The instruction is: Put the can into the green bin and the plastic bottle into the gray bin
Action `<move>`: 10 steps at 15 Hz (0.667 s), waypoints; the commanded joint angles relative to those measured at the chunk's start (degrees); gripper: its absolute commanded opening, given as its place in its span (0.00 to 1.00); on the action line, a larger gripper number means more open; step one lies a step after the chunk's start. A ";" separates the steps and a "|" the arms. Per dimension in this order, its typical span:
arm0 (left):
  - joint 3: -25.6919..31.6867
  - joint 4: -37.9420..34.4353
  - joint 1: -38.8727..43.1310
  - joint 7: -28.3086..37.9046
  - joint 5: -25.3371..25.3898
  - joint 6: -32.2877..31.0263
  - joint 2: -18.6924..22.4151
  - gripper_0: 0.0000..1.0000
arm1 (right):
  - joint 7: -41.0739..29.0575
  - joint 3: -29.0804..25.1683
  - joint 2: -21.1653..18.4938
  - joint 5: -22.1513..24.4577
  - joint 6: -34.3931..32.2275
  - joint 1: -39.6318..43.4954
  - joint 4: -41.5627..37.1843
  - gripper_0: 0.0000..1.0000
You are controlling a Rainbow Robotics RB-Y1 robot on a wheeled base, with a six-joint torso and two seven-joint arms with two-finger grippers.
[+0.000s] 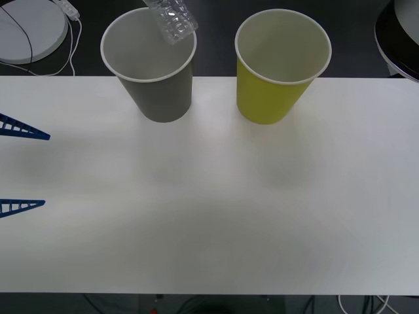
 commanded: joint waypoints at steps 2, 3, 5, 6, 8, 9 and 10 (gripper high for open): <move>0.00 0.00 0.00 0.00 0.00 0.00 0.00 1.00 | -0.03 0.08 0.00 -0.22 0.09 0.01 0.01 0.00; 0.00 0.00 0.00 0.00 0.00 0.00 0.00 1.00 | 0.06 0.08 0.09 -0.40 0.09 0.01 0.10 0.00; 0.00 0.00 0.00 0.00 0.00 0.00 0.00 1.00 | 0.06 -0.01 0.00 -1.36 0.70 0.09 0.45 0.88; 0.00 0.00 0.00 0.00 0.00 0.00 0.00 1.00 | 0.06 0.08 0.00 -2.24 0.79 0.09 0.81 1.00; 0.00 0.00 0.00 0.00 0.00 0.00 0.00 1.00 | 0.06 0.17 0.00 -4.17 0.97 0.09 1.42 1.00; 0.00 0.00 0.00 0.00 0.00 0.00 0.00 1.00 | 0.06 0.17 0.00 -4.17 1.14 0.09 1.42 1.00; 0.00 0.00 0.00 0.00 0.00 0.00 0.00 1.00 | 0.06 0.17 0.00 -4.17 1.58 0.09 1.42 1.00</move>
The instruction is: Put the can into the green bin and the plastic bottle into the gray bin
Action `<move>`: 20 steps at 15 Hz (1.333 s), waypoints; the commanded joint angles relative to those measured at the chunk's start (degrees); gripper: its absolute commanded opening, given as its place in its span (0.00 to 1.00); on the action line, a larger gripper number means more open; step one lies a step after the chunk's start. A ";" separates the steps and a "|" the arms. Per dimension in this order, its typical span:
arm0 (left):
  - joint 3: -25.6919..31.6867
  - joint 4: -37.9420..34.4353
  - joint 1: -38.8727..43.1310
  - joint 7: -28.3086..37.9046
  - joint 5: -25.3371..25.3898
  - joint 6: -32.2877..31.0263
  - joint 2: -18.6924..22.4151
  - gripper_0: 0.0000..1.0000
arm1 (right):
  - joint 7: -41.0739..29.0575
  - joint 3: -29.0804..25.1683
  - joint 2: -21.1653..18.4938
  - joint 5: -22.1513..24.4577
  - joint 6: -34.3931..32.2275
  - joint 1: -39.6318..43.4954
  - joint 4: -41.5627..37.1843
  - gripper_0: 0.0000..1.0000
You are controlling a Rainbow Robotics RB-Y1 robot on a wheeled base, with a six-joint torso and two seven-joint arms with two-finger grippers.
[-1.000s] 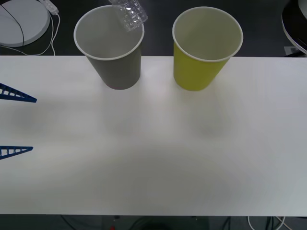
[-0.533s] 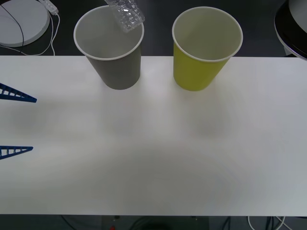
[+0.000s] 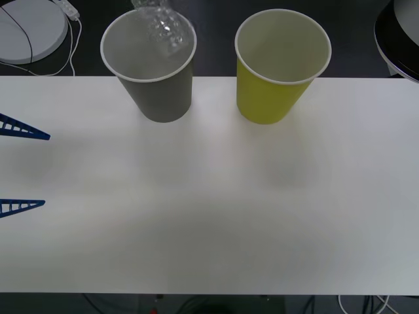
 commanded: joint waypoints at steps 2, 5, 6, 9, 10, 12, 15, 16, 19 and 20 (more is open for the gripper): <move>0.00 0.00 0.00 0.00 0.00 0.00 0.00 1.00 | 0.02 0.00 0.07 -0.11 0.66 0.02 0.14 1.00; 0.00 0.00 0.00 0.00 0.00 0.00 0.00 1.00 | 0.02 0.00 -0.02 -0.20 0.66 0.02 0.14 1.00; 0.00 0.00 0.00 0.00 0.00 0.00 0.00 1.00 | 0.02 0.00 -0.02 -0.20 0.66 0.02 0.06 1.00; 0.00 0.00 0.00 0.00 0.00 0.00 0.00 1.00 | 0.02 0.00 -0.02 -0.11 0.74 0.02 0.14 1.00; 0.00 0.00 0.00 0.00 0.00 0.00 0.00 1.00 | 0.11 0.00 -0.02 -0.11 0.66 0.02 0.14 1.00; 0.00 0.00 0.00 0.00 0.00 0.00 0.00 1.00 | 0.90 0.00 -0.10 -0.11 0.66 0.11 0.06 1.00; 0.00 0.00 0.00 0.00 0.00 0.00 0.00 1.00 | 2.13 0.00 -1.95 -1.34 0.48 1.43 -2.84 1.00; 0.00 0.00 0.00 0.00 0.00 0.00 0.00 1.00 | 2.22 0.00 -3.18 -1.34 0.30 1.87 -5.04 1.00; 0.00 0.00 0.00 0.00 0.00 0.00 0.00 1.00 | 2.31 -0.52 -6.70 -1.34 -0.49 3.19 -10.75 1.00; 0.00 0.00 0.00 0.00 0.00 0.00 0.00 1.00 | 2.66 -0.87 -7.75 -1.34 -0.57 3.80 -12.42 1.00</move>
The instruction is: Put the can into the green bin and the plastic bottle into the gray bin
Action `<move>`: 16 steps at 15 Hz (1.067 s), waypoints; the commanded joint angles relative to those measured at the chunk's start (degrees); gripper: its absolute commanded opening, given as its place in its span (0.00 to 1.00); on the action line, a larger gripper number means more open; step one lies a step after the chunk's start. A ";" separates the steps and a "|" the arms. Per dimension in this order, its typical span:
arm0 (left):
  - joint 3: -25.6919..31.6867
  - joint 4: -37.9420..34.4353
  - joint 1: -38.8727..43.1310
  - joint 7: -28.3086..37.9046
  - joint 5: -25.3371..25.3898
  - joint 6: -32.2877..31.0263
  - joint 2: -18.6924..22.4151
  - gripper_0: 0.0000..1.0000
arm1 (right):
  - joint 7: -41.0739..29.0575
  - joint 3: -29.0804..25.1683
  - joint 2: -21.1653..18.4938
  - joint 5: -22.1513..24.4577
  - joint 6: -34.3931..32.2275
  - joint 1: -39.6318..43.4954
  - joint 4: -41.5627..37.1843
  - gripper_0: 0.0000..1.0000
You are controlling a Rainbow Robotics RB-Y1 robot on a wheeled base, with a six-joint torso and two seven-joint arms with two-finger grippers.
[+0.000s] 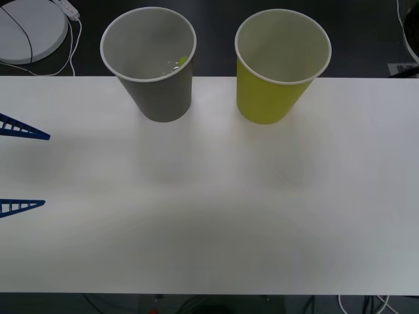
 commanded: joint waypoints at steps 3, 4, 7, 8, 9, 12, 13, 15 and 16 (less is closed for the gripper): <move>0.00 0.00 0.00 0.00 0.00 0.00 0.00 1.00 | 1.26 -1.71 -6.17 -0.01 -0.45 3.42 -10.41 1.00; 0.00 0.00 0.00 0.00 0.00 0.00 0.00 1.00 | 1.34 -1.97 -7.31 -0.01 -0.45 3.94 -12.17 1.00; 0.00 0.00 0.00 0.00 0.00 0.00 0.00 1.00 | 2.40 -3.29 -10.65 -0.01 -0.54 6.23 -17.79 1.00; 0.00 0.00 0.00 0.00 0.00 0.00 0.00 1.00 | 3.01 -3.90 -12.06 0.07 -0.54 7.20 -20.16 1.00; 0.00 0.00 0.00 0.00 0.00 0.00 0.00 1.00 | 3.37 -4.61 -13.11 0.07 -0.54 8.25 -22.10 1.00; 0.00 0.00 0.00 0.00 0.00 0.00 0.00 1.00 | 4.24 -6.72 -17.60 0.16 -0.54 11.85 -29.39 1.00; 0.00 0.00 0.00 0.00 0.00 0.00 0.00 1.00 | 4.33 -7.59 -18.91 0.34 -0.54 13.08 -31.68 1.00; 0.00 0.00 0.00 0.00 0.00 0.00 0.00 1.00 | 5.12 -9.00 -21.55 0.25 -0.54 15.11 -35.98 1.00; 0.00 0.00 0.00 0.00 0.00 0.00 0.00 1.00 | 5.39 -9.88 -23.22 0.34 -0.54 16.42 -38.80 1.00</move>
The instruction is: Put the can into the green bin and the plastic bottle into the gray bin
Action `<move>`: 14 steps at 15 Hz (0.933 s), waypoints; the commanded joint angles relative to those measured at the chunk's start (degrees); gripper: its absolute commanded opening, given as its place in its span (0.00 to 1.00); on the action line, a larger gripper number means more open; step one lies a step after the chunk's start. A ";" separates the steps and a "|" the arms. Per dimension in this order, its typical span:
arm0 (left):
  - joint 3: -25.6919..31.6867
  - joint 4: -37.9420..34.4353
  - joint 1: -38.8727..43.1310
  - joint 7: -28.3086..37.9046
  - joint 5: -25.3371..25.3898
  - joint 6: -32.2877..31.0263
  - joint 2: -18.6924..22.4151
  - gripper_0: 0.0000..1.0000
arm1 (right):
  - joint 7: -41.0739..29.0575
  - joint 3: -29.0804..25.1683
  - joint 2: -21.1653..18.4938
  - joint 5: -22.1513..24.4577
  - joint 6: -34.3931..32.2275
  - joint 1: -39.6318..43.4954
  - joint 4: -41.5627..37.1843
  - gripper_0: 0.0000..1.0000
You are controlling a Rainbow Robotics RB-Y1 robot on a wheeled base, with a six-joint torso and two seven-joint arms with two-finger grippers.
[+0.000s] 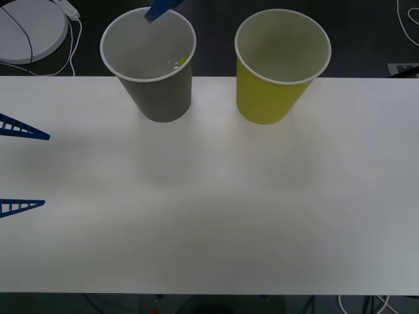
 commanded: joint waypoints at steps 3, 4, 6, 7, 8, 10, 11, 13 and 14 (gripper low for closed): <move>0.00 0.00 0.00 0.00 0.00 0.00 0.00 1.00 | 2.96 -4.39 -7.14 0.03 0.08 6.67 -11.19 1.00; 0.00 0.00 0.00 0.00 0.00 0.00 0.00 1.00 | 3.40 -5.54 -8.81 0.38 0.26 8.52 -13.83 1.00; 0.00 0.00 0.00 0.00 0.00 0.00 0.00 1.00 | 4.19 -7.73 -11.62 1.00 0.43 11.60 -18.14 1.00; 0.00 0.00 0.00 0.00 0.00 0.00 0.00 1.00 | 4.63 -8.96 -13.20 1.18 0.61 13.53 -20.69 1.00; 0.00 0.00 0.00 0.00 0.00 0.00 0.00 1.00 | 5.16 -10.11 -14.52 1.35 0.87 15.11 -22.62 1.00; 0.00 0.00 0.00 0.00 0.00 0.00 0.00 1.00 | 6.66 -12.83 -17.42 1.35 1.31 19.59 -27.10 1.00; 0.00 0.00 0.00 0.00 0.00 0.00 0.00 1.00 | 7.89 -14.41 -18.56 1.44 1.49 21.88 -28.86 1.00; 0.00 0.00 0.00 0.00 0.00 0.00 0.00 1.00 | 12.98 -18.63 -20.76 0.30 1.93 27.77 -31.94 1.00; 0.00 0.00 0.00 0.00 0.00 0.00 0.00 1.00 | 15.71 -20.48 -21.90 -0.93 2.54 31.20 -33.43 1.00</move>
